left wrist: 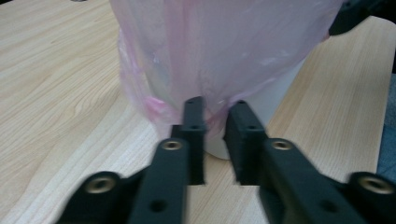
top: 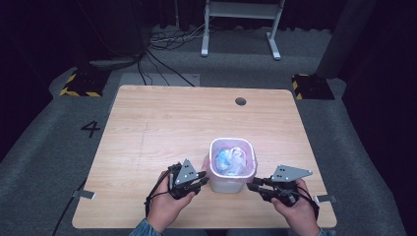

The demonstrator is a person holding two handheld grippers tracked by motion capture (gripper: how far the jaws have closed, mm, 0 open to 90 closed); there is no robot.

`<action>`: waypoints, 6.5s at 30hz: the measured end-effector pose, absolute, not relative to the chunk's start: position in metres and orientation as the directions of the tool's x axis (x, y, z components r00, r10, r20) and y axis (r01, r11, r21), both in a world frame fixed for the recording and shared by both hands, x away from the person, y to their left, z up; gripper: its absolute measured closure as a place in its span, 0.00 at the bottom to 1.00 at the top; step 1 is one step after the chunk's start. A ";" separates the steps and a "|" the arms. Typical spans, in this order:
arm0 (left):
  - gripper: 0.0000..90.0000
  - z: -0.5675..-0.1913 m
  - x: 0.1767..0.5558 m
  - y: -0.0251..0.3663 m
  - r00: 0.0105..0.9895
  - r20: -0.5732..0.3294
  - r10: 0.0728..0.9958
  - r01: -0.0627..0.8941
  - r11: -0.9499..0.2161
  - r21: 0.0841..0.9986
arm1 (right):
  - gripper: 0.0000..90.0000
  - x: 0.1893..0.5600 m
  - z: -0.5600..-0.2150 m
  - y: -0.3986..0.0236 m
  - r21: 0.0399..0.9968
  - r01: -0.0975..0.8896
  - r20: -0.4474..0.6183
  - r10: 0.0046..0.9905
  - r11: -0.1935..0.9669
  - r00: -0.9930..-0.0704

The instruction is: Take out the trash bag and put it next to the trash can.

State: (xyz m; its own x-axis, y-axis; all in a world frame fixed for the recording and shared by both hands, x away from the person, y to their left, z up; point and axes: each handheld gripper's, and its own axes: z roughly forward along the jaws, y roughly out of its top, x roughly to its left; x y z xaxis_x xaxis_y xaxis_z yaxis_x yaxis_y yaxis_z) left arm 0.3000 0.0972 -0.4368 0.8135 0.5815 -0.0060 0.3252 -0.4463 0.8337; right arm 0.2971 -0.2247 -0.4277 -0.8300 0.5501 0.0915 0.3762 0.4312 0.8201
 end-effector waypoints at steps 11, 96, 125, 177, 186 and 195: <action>0.99 -0.411 0.287 0.101 0.830 0.020 0.558 0.255 -0.410 0.875 | 0.99 0.285 -0.400 -0.233 0.864 0.311 0.042 0.558 0.396 -0.829; 0.34 -0.394 0.265 0.112 0.803 0.030 0.595 0.203 -0.321 0.925 | 0.43 0.294 -0.342 -0.255 0.917 0.295 0.004 0.733 0.268 -0.681; 0.99 -0.390 0.278 0.092 0.861 0.033 0.508 0.183 -0.369 0.911 | 1.00 0.315 -0.346 -0.193 0.884 0.272 -0.009 0.596 0.379 -0.803; 0.99 -0.344 0.290 0.056 0.896 0.032 0.443 0.178 -0.425 0.887 | 0.43 0.301 -0.374 -0.187 0.859 0.354 0.151 0.477 0.370 -0.866; 0.99 -0.354 0.302 0.033 0.876 0.009 0.482 0.218 -0.414 0.884 | 0.33 0.304 -0.374 -0.184 0.855 0.355 0.168 0.446 0.378 -0.879; 0.99 -0.357 0.304 0.024 0.877 -0.024 0.480 0.245 -0.403 0.882 | 0.53 0.301 -0.369 -0.169 0.830 0.321 0.074 0.481 0.455 -0.874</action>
State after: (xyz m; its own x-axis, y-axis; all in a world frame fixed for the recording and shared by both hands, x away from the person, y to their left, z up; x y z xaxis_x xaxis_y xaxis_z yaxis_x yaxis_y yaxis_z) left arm 0.3039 0.0238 -0.3569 0.8769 0.4802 -0.0241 0.2447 -0.4026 0.8821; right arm 0.3014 -0.1691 -0.3686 -0.8738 0.4806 0.0742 0.3210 0.4554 0.8304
